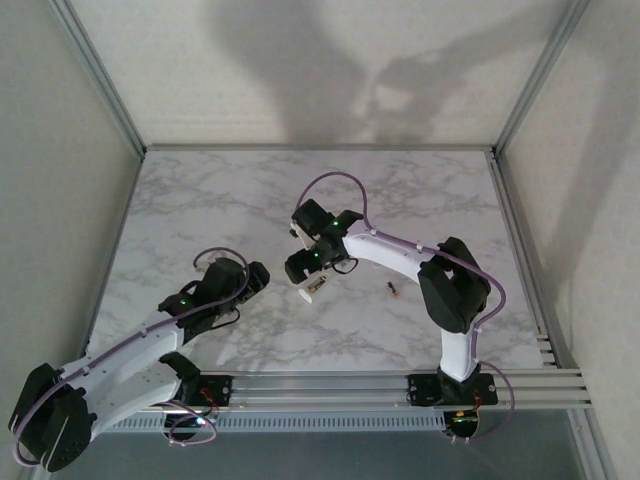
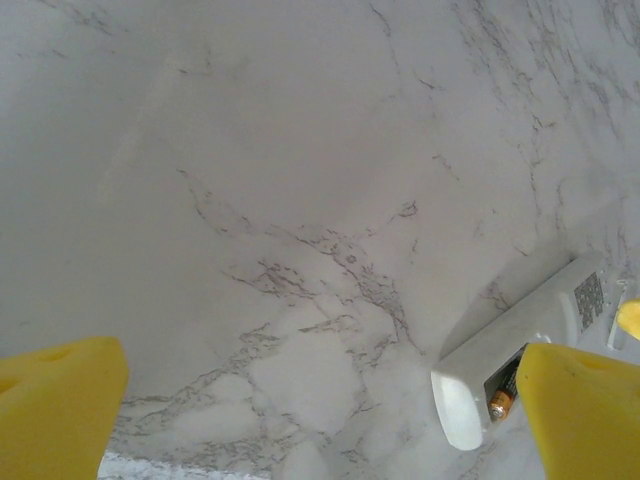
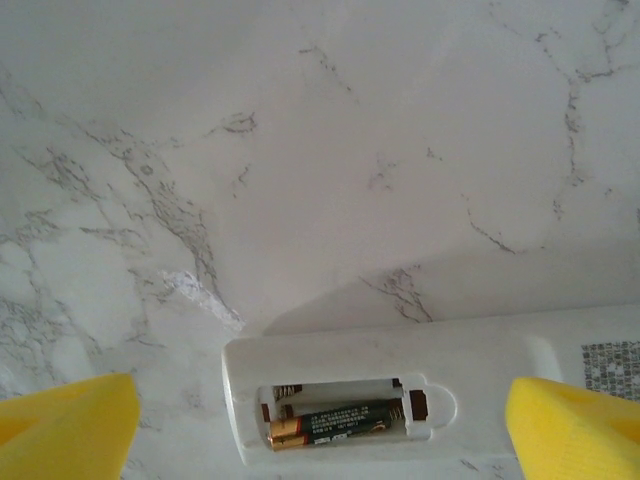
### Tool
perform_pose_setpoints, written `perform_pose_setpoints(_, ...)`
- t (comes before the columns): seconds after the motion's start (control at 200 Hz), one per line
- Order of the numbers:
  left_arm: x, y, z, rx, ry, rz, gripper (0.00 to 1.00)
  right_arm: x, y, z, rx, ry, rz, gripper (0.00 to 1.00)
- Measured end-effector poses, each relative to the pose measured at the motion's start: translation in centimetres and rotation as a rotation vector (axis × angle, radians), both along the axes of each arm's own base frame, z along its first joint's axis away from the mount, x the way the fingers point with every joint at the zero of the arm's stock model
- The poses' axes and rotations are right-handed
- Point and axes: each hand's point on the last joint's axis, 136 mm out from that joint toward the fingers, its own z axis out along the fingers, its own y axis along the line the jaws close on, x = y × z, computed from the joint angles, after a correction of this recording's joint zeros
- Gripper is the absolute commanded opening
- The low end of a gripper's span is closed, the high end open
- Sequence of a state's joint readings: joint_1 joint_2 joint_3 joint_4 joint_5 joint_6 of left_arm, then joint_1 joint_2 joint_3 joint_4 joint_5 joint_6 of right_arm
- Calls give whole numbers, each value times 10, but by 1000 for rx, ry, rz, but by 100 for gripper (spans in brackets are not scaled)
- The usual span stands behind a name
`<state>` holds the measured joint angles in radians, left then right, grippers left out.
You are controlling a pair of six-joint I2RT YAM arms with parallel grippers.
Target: Load the batteries into the remote control
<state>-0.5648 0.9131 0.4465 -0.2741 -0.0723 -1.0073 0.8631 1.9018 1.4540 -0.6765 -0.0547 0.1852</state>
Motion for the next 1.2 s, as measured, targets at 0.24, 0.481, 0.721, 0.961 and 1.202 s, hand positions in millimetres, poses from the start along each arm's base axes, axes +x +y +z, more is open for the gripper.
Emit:
perform_pose_setpoints(0.24, 0, 0, -2, 1, 3, -1, 100, -11, -15, -18, -58, 33, 15, 94)
perform_pose_setpoints(0.481, -1, -2, -7, 5, 24, -8, 99, -20, -26, -31, -97, 62, 15, 91)
perform_pose_setpoints(0.721, -1, -3, -9, 3, 31, -14, 100, -21, -32, -36, -119, 59, 14, 90)
perform_pose_setpoints(0.961, -1, -4, -10, 3, 36, -16, 100, -20, -33, -36, -126, 51, 14, 90)
perform_pose_setpoints(1.202, -1, -4, -10, 2, 36, -16, 100, -20, -33, -36, -126, 51, 14, 91)
